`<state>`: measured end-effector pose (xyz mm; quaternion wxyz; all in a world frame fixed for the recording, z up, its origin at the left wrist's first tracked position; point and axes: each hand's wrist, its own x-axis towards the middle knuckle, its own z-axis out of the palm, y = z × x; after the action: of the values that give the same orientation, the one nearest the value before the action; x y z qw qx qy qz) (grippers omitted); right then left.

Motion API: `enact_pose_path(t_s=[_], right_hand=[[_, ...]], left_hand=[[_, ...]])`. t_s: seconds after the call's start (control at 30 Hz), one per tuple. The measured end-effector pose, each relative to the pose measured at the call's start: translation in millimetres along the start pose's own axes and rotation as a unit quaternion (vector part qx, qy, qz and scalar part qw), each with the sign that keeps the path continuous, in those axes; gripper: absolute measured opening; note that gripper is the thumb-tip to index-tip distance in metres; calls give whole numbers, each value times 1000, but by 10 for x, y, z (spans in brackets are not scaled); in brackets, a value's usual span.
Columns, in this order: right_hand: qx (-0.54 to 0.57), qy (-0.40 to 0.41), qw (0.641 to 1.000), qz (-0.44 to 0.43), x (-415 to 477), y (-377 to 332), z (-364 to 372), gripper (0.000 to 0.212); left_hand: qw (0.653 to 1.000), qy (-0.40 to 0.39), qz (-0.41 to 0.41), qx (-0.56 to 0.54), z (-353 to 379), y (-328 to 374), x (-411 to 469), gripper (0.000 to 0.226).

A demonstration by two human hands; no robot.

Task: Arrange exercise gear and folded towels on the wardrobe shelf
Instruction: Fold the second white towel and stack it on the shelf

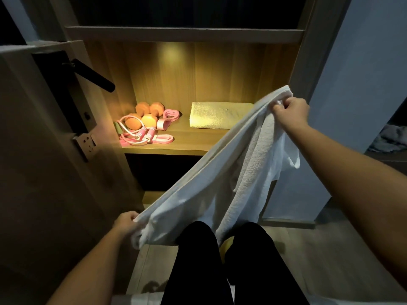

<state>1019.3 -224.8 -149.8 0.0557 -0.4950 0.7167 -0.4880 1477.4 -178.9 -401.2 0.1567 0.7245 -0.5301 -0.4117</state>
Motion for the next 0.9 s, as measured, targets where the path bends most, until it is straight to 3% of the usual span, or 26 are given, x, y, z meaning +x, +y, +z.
enact_pose_path(t_s=[0.1,0.17,0.27,0.33,0.43,0.5,0.6,0.7,0.9], right_hand=[[3,-4,1000,8,-9,39,-13,27],[4,-3,1000,13,-30,60,-15,28],[0,-1,1000,20,-55,94,-27,29],[2,2,1000,24,-58,108,-31,29],[5,1,1000,23,-68,88,-50,29],[-3,-6,1000,12,-88,61,-63,28],[-15,-36,999,-34,-159,-47,-37,22],[-61,-78,989,-107,-293,-252,56,14],[-111,-170,957,-209,-590,-549,259,22]], left_hand=[[980,129,-150,8,-24,-87,42,18],[953,139,-245,-108,-30,-101,19,32],[901,116,-265,-323,-25,-86,3,22],[875,148,-269,-375,-59,-75,-19,18],[863,169,-256,-402,-130,-44,-17,27],[869,167,-255,-389,-166,0,-45,30],[928,131,-210,-279,-166,152,-98,23],[964,76,-122,-222,-154,439,-221,20],[990,-21,93,-107,-188,1206,-458,24]])
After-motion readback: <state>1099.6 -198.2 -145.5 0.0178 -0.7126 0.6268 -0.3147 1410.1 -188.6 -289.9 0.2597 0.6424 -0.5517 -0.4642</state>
